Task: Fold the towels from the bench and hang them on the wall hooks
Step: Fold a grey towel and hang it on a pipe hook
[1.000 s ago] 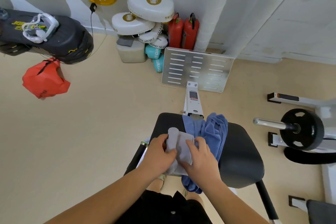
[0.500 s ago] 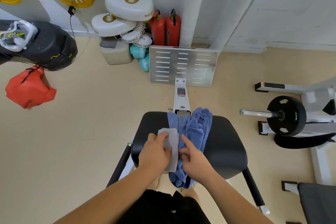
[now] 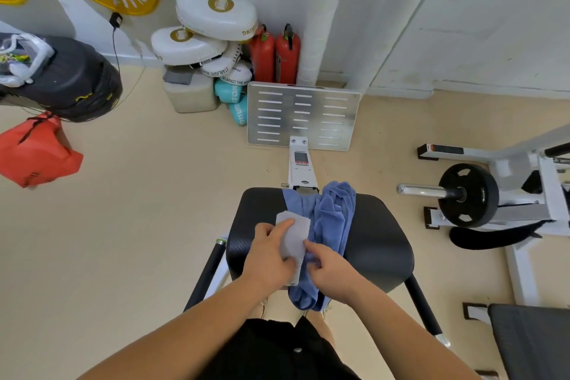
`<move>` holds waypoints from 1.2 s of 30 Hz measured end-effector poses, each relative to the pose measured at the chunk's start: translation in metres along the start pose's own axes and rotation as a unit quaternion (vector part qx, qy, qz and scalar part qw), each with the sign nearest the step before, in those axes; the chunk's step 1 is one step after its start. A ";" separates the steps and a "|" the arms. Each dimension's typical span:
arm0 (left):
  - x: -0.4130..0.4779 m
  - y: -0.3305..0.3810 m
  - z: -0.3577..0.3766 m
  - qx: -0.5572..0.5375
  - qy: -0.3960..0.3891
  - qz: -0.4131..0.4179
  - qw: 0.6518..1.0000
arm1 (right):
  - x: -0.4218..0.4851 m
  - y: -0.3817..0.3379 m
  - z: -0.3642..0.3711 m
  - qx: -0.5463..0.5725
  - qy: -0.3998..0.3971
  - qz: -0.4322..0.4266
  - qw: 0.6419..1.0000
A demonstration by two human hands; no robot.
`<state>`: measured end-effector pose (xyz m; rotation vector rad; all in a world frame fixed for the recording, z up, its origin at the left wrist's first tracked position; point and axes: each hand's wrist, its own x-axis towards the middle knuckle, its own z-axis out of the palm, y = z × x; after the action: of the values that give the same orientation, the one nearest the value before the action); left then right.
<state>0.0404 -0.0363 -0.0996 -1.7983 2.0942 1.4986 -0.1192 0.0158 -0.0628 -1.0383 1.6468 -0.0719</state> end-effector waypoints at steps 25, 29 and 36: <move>-0.254 -0.007 -0.109 -0.175 0.047 0.130 0.975 | -0.222 -0.027 0.070 0.275 0.127 -0.191 0.934; -0.274 -0.011 -0.118 -0.296 -0.011 0.108 0.949 | -0.240 -0.034 0.081 0.317 0.133 -0.190 0.920; -0.273 -0.025 -0.161 -0.336 0.022 0.121 0.934 | -0.233 -0.082 0.079 0.331 0.112 -0.186 0.918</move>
<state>0.2414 0.0721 0.1213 -1.7716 2.0256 2.5058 -0.0119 0.1533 0.1291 -0.8075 1.4341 -0.9665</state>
